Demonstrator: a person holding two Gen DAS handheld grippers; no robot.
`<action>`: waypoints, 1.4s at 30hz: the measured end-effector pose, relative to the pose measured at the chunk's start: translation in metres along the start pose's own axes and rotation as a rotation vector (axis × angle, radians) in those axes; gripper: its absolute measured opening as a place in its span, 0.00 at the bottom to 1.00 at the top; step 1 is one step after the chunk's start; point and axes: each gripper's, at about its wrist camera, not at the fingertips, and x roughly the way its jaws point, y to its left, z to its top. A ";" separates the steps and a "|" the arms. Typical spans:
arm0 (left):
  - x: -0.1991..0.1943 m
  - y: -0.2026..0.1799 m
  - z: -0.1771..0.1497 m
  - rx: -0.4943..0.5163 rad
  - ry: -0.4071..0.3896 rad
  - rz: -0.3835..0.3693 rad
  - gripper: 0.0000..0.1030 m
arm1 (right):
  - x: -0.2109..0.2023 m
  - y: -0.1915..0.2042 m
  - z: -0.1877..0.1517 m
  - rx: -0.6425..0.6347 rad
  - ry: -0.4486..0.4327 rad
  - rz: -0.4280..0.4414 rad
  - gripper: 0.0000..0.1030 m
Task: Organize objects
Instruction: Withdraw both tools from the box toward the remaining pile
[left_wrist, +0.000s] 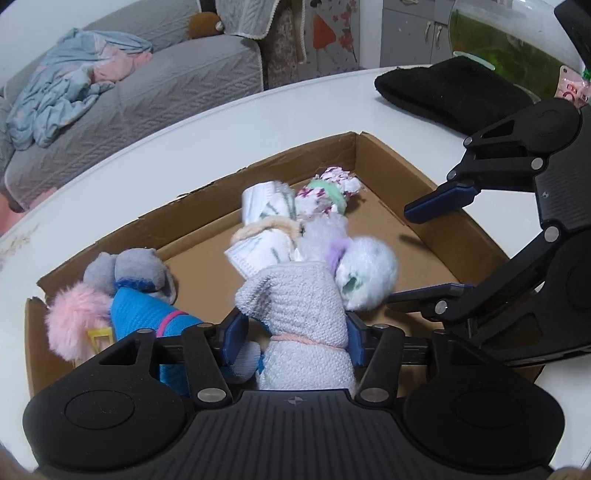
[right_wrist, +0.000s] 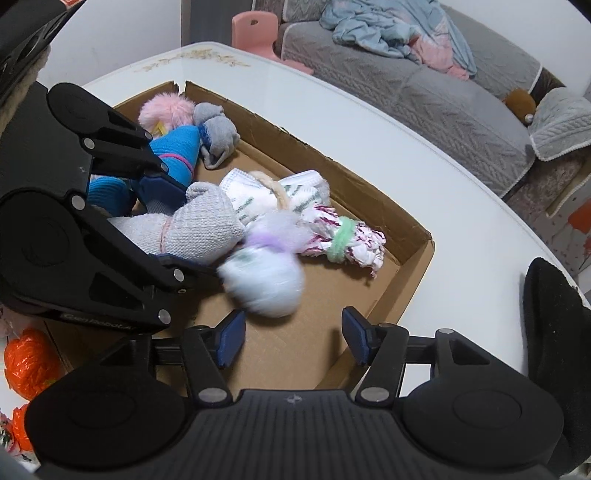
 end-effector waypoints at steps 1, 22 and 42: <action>0.000 0.000 0.000 -0.002 0.001 0.004 0.61 | 0.000 0.000 0.001 0.001 0.005 0.001 0.53; -0.025 0.010 0.004 -0.046 0.029 -0.004 0.85 | -0.021 -0.004 0.009 0.018 0.019 -0.025 0.77; -0.098 0.021 -0.035 -0.092 -0.066 0.051 0.97 | -0.052 0.037 0.006 -0.030 -0.036 -0.019 0.90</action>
